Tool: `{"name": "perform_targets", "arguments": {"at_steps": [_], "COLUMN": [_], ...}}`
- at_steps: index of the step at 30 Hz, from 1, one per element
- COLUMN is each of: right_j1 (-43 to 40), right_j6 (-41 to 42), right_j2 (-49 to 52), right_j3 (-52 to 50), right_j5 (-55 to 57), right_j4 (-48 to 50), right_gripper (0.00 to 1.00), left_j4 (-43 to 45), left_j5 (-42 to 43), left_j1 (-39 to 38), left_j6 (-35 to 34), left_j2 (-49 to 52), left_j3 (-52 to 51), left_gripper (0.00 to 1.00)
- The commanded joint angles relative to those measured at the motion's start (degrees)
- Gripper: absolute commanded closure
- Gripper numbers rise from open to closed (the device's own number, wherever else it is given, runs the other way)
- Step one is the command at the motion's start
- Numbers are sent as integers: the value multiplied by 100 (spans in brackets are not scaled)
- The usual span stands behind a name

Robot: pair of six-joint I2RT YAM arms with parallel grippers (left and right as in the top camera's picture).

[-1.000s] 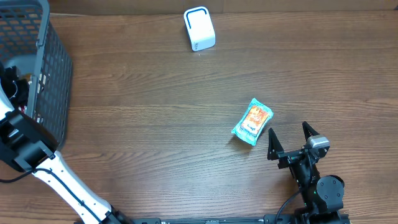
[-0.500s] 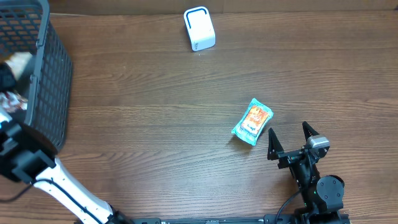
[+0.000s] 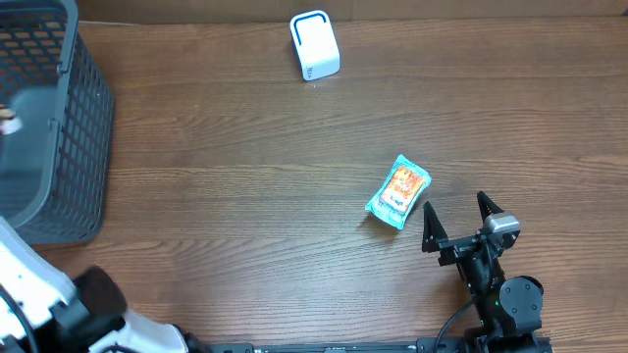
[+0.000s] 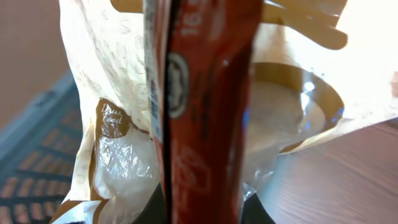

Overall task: Scan the item barcode
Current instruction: 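Grasp the white-and-red snack bag and lift it out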

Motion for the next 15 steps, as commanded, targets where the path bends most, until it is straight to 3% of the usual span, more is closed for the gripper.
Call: {"name": "perform_targets", "arguments": {"at_steps": [1,7,15], "right_j1": [-17,-17,-17], "right_j6": [-17,-17,-17], "right_j2": [-20,-20,-20], "right_j3": [-61,-61,-61], "right_j5": [33,33,33], "right_j4": [42,42,42], "right_gripper": [0,0,0], "left_j4": [-256,-929,-1963], "left_j5": [136,-151,-501], "left_j1": [-710,-2212,-3309], "left_j6": [-404,-643,-1508], "left_j2": [-503,-662,-212], "left_j3": [55,50,39], "left_gripper": [96,96,96]}}
